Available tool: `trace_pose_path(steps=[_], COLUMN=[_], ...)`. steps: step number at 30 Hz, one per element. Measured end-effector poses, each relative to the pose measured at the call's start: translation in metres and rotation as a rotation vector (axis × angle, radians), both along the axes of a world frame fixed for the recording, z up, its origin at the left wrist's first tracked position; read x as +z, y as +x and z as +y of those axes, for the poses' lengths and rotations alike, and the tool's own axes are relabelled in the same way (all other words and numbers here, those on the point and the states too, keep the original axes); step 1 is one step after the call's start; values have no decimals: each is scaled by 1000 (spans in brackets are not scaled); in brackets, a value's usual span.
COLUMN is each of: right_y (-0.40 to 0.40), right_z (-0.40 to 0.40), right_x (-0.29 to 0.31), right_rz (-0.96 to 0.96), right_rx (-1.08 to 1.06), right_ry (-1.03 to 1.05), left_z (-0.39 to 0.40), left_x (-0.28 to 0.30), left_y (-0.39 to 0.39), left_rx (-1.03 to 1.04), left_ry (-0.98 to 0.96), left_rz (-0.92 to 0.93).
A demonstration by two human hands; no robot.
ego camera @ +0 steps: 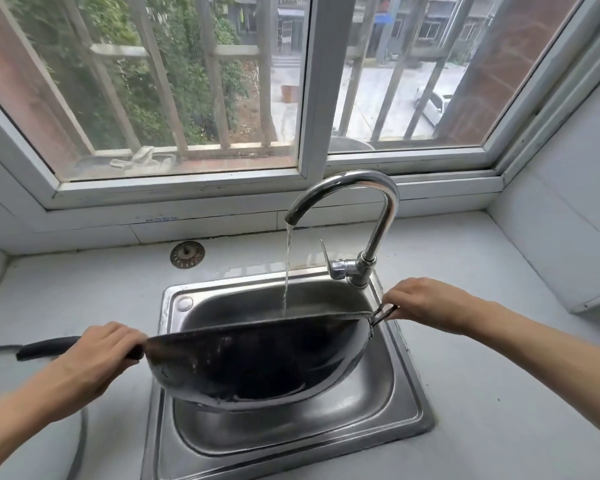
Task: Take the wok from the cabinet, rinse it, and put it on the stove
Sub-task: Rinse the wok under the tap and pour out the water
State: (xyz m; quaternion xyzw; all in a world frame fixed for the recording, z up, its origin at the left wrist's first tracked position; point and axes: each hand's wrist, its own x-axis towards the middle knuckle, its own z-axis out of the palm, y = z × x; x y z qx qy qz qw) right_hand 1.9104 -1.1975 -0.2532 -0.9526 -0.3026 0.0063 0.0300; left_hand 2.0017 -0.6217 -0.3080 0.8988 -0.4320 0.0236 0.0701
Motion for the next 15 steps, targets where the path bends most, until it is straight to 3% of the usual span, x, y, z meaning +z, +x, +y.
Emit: trace_pose_path(steps=[6,15], right_y=[-21,-45], right_z=[0,15], right_x=[15,21], right_rz=[-105,-69], right_rx=[98,10], right_ry=[26,98], left_z=[-6,-6], left_x=[19,31], left_y=[-20,-36], left_rx=[-27,-22], left_ry=[21,46], left_rz=[-112,-237])
